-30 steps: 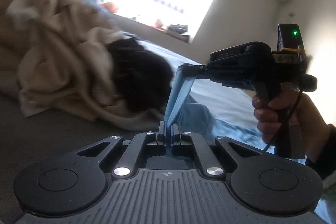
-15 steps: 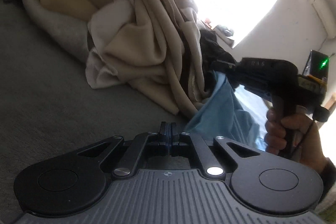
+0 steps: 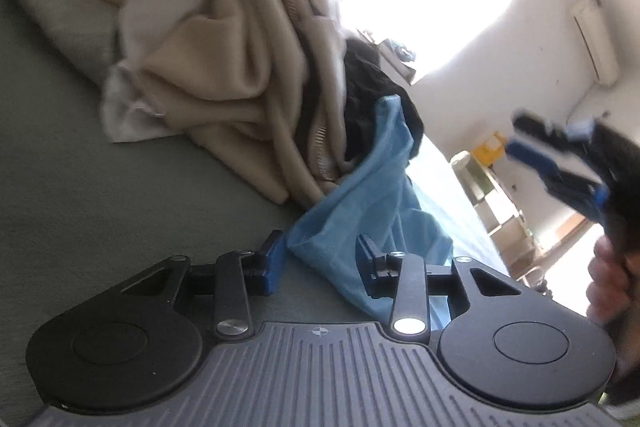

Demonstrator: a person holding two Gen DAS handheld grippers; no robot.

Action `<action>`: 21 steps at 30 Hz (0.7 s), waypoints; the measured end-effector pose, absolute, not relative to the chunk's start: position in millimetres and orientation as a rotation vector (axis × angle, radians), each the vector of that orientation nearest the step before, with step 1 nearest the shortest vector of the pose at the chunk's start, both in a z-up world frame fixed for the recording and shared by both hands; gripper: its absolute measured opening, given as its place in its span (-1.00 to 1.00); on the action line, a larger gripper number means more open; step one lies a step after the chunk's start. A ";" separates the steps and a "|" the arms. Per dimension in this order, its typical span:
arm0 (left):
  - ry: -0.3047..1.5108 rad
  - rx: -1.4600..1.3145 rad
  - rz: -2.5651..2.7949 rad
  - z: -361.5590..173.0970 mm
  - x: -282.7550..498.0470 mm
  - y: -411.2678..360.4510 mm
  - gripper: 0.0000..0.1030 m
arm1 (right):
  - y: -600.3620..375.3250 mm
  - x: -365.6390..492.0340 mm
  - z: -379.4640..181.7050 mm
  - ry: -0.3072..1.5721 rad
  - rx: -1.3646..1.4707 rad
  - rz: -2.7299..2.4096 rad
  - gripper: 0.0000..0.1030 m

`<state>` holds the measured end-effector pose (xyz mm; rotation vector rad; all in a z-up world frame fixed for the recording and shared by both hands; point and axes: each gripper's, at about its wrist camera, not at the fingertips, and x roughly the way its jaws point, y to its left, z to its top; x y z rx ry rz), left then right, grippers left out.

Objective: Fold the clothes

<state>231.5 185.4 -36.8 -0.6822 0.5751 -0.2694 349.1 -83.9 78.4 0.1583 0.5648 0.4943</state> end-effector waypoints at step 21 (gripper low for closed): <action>0.511 -0.780 -0.150 -47.5 193.9 209.6 -0.95 | 26.6 387.0 3.5 0.642 0.002 0.609 -0.63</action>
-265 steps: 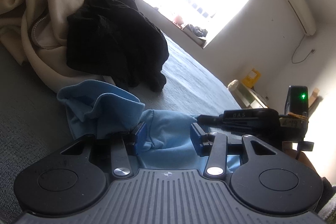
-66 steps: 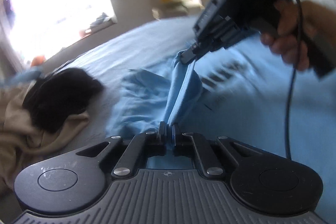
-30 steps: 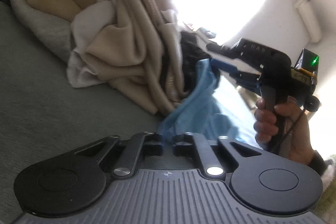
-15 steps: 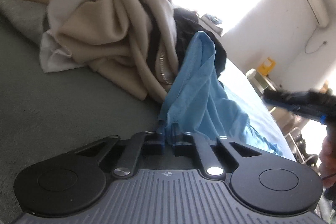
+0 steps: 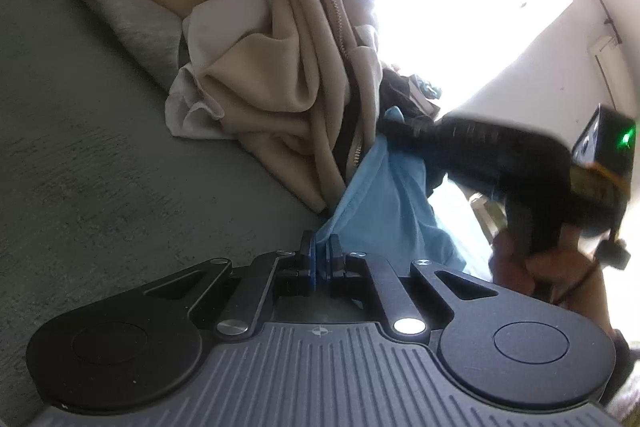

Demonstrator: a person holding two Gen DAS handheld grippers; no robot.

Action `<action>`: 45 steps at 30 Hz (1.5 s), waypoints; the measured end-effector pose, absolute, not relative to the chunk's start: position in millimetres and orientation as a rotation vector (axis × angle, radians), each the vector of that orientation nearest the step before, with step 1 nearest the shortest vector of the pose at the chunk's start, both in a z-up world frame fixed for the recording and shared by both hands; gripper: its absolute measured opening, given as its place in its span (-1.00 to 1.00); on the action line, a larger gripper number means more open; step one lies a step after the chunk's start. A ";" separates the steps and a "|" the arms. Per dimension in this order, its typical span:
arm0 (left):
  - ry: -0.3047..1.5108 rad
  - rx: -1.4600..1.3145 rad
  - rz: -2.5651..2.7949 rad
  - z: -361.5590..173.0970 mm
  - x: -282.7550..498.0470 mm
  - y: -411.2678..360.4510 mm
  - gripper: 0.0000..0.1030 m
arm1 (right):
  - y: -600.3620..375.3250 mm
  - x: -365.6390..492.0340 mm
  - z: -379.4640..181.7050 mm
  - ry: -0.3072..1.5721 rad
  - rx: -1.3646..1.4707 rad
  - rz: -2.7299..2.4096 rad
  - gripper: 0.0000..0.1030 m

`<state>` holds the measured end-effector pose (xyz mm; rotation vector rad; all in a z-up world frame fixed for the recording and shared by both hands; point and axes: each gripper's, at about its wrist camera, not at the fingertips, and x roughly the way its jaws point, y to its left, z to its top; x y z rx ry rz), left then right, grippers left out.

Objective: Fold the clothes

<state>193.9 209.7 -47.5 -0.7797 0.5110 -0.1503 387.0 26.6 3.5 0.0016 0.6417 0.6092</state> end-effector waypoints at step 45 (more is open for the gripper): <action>0.369 -0.567 -0.035 -8.7 162.0 190.7 -0.45 | -396.4 80.5 161.9 0.564 0.390 -0.167 -0.17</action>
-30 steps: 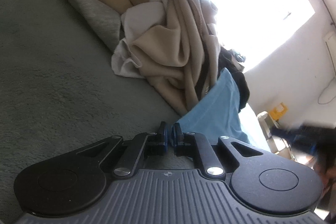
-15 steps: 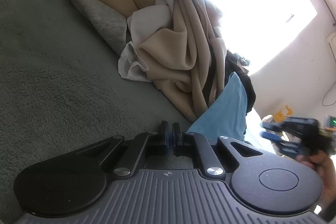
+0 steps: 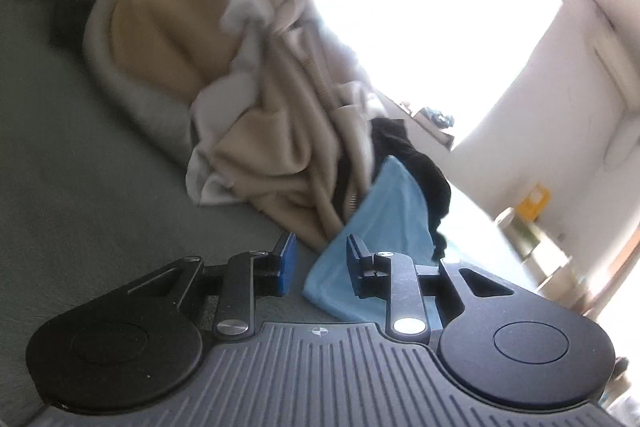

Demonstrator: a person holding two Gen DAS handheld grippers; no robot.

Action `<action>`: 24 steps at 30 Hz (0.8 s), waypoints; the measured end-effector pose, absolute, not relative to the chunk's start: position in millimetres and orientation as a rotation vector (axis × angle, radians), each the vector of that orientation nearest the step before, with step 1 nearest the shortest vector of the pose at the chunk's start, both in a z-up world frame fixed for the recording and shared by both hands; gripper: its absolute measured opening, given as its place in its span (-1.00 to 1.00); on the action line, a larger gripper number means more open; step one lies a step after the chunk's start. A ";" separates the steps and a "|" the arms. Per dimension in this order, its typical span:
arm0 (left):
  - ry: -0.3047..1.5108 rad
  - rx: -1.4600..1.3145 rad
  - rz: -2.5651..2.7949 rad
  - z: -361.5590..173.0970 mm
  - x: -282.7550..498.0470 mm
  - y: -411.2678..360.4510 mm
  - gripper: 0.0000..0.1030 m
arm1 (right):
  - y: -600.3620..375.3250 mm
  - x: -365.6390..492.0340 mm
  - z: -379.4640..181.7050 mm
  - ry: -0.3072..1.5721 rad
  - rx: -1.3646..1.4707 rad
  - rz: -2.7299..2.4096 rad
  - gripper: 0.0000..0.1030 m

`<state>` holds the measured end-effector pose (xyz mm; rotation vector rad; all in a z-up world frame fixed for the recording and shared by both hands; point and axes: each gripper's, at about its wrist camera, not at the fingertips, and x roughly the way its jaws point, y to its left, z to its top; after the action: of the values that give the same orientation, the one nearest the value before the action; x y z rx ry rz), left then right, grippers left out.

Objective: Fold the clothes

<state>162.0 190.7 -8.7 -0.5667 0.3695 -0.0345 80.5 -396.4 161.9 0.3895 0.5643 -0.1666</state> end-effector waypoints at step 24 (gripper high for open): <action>0.653 -0.026 -0.732 24.9 147.8 -184.3 -0.32 | -543.0 102.9 -54.0 0.516 0.818 -0.346 -0.45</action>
<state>147.8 -184.3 24.9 -0.0263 0.6529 -0.7322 102.9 -543.0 -54.0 0.8178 0.5160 -0.3457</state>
